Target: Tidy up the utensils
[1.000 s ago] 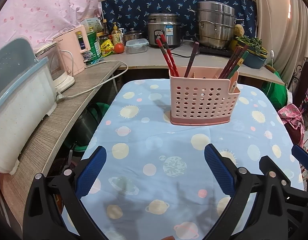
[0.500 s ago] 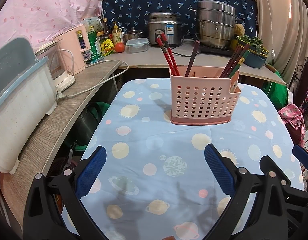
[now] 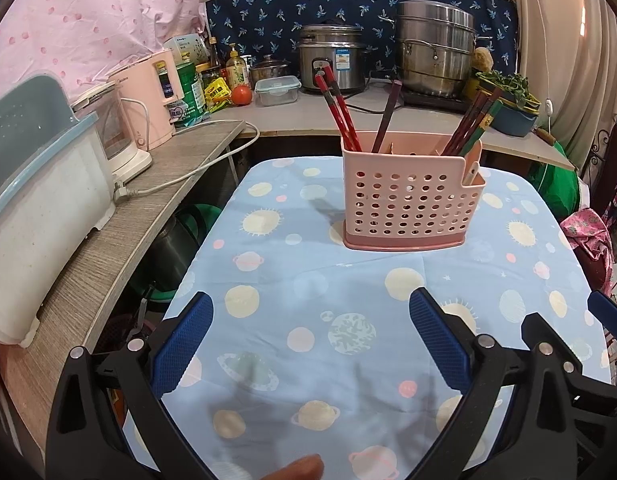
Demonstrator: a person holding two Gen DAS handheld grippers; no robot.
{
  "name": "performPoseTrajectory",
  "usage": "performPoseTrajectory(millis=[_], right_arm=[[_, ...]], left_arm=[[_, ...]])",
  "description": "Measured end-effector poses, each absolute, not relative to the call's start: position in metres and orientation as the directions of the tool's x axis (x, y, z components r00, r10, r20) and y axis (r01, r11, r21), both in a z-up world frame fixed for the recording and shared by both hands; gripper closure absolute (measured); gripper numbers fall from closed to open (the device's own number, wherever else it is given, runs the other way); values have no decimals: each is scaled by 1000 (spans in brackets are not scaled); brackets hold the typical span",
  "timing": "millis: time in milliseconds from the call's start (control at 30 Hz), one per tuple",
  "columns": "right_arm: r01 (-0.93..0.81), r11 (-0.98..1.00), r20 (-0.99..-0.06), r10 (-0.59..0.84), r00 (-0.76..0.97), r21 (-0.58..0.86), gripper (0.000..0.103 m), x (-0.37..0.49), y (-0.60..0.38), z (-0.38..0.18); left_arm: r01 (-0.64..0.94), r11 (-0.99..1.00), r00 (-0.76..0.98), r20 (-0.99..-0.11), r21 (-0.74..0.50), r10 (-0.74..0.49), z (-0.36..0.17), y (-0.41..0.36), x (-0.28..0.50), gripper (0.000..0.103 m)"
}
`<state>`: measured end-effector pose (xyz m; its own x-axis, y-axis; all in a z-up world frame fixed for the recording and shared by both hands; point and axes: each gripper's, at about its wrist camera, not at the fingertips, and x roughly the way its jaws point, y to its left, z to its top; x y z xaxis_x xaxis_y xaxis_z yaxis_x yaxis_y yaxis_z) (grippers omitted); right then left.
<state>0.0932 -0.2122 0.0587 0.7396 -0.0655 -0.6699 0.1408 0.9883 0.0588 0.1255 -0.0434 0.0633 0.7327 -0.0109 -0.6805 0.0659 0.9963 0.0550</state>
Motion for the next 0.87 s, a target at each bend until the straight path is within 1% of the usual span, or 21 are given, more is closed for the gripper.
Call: performPoseTrajectory(millis=[867], right_arm=[[137, 990, -662, -75, 746, 43, 18, 88, -215, 64]], left_arm=[[43, 997, 753, -658, 63, 9, 72, -43, 120, 9]])
